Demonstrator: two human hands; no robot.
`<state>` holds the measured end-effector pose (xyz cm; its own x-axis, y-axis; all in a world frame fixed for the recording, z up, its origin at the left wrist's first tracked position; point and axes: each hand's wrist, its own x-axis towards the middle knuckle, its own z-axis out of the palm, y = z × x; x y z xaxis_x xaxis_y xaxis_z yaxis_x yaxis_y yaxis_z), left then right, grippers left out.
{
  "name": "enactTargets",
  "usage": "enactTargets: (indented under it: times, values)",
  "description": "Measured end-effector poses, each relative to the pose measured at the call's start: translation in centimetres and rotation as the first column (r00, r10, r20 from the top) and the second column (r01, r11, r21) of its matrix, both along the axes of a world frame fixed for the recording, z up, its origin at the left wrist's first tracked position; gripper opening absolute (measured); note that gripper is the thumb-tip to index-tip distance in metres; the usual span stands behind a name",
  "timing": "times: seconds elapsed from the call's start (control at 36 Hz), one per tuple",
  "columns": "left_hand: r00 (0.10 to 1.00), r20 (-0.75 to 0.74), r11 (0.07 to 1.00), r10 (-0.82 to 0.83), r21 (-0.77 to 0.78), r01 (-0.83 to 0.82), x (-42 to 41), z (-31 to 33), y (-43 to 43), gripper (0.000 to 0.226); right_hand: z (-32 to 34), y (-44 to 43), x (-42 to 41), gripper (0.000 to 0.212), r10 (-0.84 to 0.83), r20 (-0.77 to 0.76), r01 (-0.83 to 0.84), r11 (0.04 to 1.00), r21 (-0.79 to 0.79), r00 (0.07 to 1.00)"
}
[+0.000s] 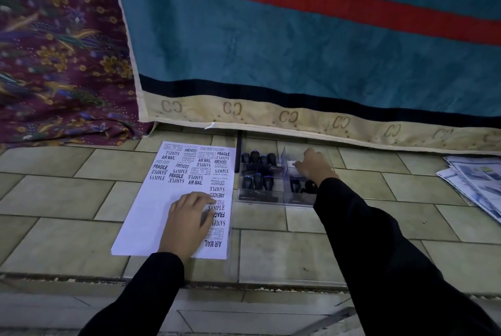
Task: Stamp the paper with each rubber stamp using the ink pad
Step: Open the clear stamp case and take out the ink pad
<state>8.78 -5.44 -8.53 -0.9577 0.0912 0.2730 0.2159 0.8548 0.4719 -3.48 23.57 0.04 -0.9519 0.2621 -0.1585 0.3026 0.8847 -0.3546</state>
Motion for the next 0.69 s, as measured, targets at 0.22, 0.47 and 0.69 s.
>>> enactTargets:
  times: [0.22, 0.47, 0.69]
  values:
    - [1.000, -0.007, 1.000, 0.000, 0.013, 0.000, 0.0, -0.1, 0.0, 0.020, -1.0, 1.4, -0.5, 0.041, -0.091, -0.217, 0.031, 0.963, -0.269, 0.972]
    - [1.000, 0.024, 1.000, -0.012, -0.026, 0.013, -0.2, 0.7, 0.3, 0.017, 1.6, 0.6, 2.9, 0.021, -0.204, -0.581, -0.137, 0.862, -0.488, 0.788]
    - [0.994, 0.098, 0.991, -0.051, -0.120, 0.063, -0.9, 1.9, 0.1, 0.021, 2.2, -3.6, 9.9, 0.024, -0.295, -0.418, -0.148, 0.637, -0.756, 0.859]
